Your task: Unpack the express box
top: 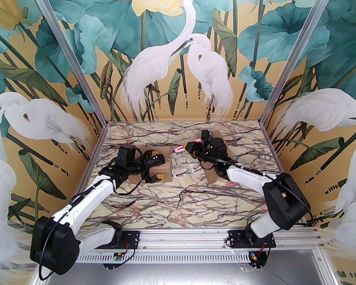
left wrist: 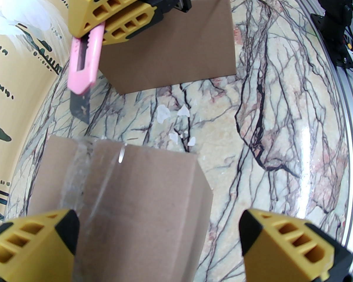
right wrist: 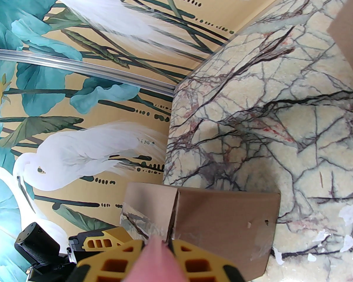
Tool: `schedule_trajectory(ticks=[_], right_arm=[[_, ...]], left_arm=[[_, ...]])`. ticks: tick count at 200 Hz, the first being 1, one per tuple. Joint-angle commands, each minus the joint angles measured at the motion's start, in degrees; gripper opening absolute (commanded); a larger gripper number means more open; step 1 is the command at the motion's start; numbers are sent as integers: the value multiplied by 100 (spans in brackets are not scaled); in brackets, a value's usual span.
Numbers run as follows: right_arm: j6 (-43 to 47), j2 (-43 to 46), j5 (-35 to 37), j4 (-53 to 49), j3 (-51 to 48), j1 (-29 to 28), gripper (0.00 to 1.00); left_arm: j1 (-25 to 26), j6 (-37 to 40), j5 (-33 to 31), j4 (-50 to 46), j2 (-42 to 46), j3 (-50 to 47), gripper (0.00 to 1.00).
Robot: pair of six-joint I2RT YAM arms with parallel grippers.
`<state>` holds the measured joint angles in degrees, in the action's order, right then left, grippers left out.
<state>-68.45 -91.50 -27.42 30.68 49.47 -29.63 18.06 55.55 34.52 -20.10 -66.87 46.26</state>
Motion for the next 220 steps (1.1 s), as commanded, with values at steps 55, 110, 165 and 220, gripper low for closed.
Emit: schedule_trajectory(ticks=[55, 110, 165, 220], right_arm=[[-257, -288, -215, 467, 172, 0, 0], [-382, -197, -199, 491, -107, -16, 0], [-334, -107, -56, 486, -181, -15, 0], [-354, -143, -4, 555, -228, 7, 0]], left_arm=[[40, 63, -285, 62, -77, 84, 96], [43, -18, -386, 400, -138, -10, 96], [41, 61, -280, 224, -94, -43, 95], [40, 63, -262, 175, -76, -74, 95]])
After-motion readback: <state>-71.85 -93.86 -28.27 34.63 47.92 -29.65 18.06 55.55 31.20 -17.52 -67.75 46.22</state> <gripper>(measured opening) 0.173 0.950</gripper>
